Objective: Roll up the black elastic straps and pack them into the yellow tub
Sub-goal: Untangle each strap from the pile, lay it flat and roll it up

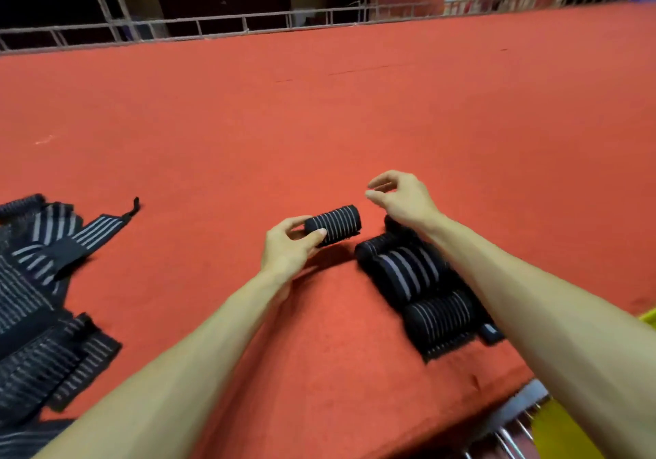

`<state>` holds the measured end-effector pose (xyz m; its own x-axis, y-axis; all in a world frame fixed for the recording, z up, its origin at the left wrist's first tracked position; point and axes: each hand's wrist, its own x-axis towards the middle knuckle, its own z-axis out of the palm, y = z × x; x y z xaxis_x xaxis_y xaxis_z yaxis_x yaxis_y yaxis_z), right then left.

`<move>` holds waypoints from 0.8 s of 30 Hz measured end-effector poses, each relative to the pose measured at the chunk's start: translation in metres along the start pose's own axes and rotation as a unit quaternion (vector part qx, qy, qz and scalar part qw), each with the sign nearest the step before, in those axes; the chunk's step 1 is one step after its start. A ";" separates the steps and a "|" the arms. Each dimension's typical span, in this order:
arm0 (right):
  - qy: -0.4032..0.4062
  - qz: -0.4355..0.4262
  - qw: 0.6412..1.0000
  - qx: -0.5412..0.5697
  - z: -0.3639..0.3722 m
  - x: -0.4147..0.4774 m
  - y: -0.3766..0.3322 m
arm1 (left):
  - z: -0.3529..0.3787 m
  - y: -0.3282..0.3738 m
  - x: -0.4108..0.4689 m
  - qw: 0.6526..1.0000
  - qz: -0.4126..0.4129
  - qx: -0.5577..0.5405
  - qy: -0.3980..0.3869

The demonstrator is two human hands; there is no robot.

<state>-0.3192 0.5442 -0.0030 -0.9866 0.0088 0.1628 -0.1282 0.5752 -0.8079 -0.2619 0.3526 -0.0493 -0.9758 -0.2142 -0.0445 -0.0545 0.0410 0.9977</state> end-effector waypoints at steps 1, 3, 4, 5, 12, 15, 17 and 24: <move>0.016 0.006 1.000 -0.003 -0.006 0.004 0.009 | 0.012 -0.003 0.006 1.000 -0.007 0.000 -0.006; 0.032 0.013 0.999 -0.006 -0.010 0.008 0.019 | 0.027 -0.009 0.015 1.000 -0.019 0.001 -0.013; 0.034 0.016 0.999 -0.008 -0.010 0.010 0.022 | 0.033 -0.011 0.018 1.000 -0.022 0.007 -0.016; 0.036 0.015 0.999 -0.012 -0.009 0.011 0.026 | 0.040 -0.015 0.022 0.999 -0.020 0.018 -0.023; 0.031 -0.012 0.999 -0.043 0.001 0.010 0.025 | 0.051 -0.031 0.031 0.994 0.004 0.104 -0.043; 0.022 -0.026 0.997 -0.064 0.011 0.005 0.015 | 0.039 -0.024 0.025 0.987 -0.005 0.140 -0.074; 0.011 -0.039 0.996 -0.075 0.022 -0.001 0.003 | 0.020 -0.017 0.017 0.983 0.002 0.171 -0.074; -0.077 -0.090 0.991 -0.062 0.091 -0.045 -0.060 | -0.112 0.001 -0.038 0.973 0.023 0.229 0.000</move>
<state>-0.2760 0.4351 -0.0132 -0.9537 -0.2229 0.2021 -0.3000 0.6519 -0.6965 -0.2008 0.2513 -0.0407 -0.9793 -0.2022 -0.0002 -0.0994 0.4808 0.8712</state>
